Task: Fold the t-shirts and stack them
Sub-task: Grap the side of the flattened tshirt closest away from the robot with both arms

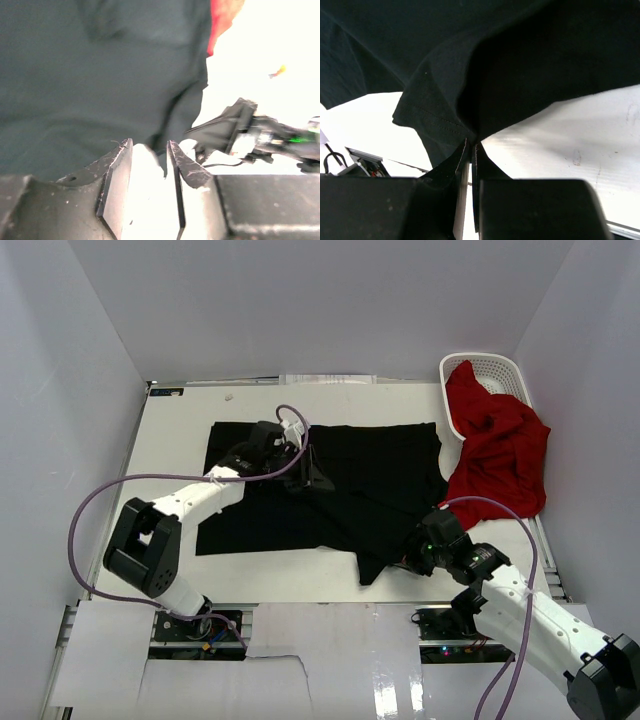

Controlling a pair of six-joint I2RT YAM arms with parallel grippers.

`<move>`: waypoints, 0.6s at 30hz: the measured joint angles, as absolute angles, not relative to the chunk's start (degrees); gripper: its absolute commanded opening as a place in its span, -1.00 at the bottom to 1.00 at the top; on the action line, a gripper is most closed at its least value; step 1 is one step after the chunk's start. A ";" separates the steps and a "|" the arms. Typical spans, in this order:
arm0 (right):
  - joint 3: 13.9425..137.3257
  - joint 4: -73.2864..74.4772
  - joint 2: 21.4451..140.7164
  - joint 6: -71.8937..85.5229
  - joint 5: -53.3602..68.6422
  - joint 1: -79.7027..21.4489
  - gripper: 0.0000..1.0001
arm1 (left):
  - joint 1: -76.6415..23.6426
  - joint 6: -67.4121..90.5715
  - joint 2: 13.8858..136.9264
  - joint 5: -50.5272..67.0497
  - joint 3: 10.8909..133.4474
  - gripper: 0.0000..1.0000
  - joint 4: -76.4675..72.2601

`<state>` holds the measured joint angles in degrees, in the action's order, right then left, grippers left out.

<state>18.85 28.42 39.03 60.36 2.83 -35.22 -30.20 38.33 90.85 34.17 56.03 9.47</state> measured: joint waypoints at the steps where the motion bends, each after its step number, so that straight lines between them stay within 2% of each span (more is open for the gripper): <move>1: 18.85 28.18 39.07 60.36 2.83 -35.22 -0.85 | -30.35 38.22 89.80 34.26 57.71 -0.03 9.80; 5: 18.85 27.09 39.53 60.18 3.20 -35.22 -0.85 | -31.90 35.99 90.80 33.67 64.60 -0.11 11.55; 15: 18.83 26.44 40.07 59.99 3.25 -35.22 -0.85 | -38.92 31.97 113.71 30.59 72.90 -0.27 16.08; 18: 18.81 26.41 40.07 59.99 3.27 -35.22 -0.85 | -39.77 31.68 116.81 31.16 73.97 -0.27 17.06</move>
